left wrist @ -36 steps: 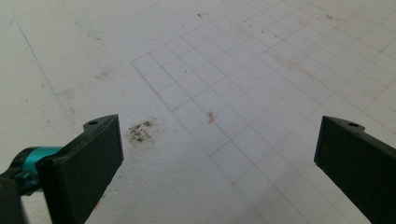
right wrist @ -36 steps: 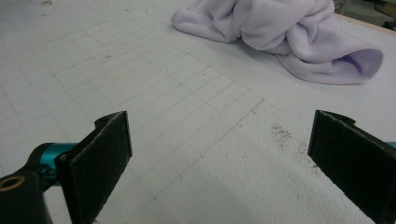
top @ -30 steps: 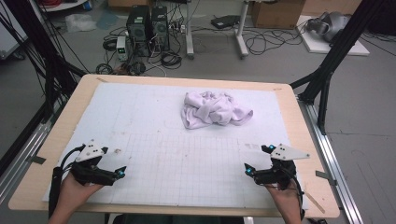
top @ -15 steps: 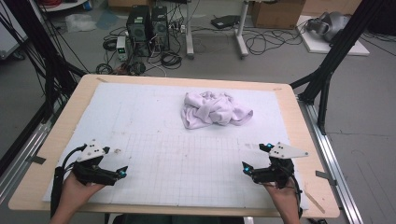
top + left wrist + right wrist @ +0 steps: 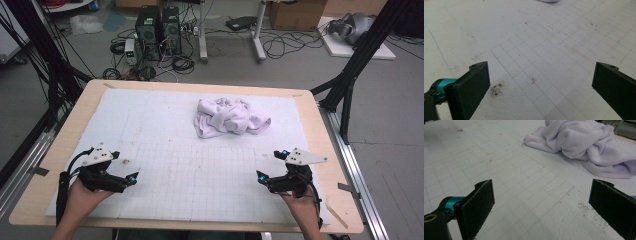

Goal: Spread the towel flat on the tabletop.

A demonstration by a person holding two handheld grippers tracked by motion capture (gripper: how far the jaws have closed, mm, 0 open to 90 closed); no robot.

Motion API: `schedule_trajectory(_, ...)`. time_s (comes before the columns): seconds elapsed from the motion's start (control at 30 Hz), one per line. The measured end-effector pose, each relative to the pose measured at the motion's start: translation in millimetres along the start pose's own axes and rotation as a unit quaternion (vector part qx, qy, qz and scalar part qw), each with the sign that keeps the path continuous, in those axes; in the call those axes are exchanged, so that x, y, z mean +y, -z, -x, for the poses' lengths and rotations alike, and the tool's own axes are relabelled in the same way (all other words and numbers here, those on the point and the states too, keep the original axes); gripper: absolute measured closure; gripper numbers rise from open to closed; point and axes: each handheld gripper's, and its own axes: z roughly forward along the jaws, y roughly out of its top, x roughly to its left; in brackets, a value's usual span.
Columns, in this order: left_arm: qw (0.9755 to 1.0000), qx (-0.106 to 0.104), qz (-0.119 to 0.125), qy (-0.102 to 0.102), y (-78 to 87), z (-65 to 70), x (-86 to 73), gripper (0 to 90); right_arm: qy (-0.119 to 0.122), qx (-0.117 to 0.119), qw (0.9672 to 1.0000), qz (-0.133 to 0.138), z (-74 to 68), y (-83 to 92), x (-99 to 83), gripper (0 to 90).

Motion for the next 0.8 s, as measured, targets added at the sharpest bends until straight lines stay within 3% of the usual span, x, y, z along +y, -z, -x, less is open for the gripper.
schedule_trajectory(0.3, 0.9999, -0.008, 0.011, -0.003, -14.0, -3.9, 23.1, 2.1, 0.018, 0.002, 0.9998, -0.005, 16.8, -18.3, 38.8, 5.4)
schedule_trajectory(0.53, 0.9999, -0.009, 0.01, -0.003, -18.6, -3.1, 19.7, 2.1, 0.01, 0.005, 0.9999, -0.012, 38.3, -40.9, 77.5, 6.4)
schedule_trajectory(0.67, 0.9999, -0.008, 0.009, -0.002, -18.8, -2.5, 16.7, 2.1, -0.008, 0.017, 0.9996, -0.019, 50.5, -59.8, 95.1, 11.0)
schedule_trajectory(0.8, 0.9999, -0.006, 0.009, -0.005, -19.2, -1.9, 16.0, 2.1, 0.003, 0.023, 0.9993, -0.028, 54.4, -81.0, 108.1, 16.2)
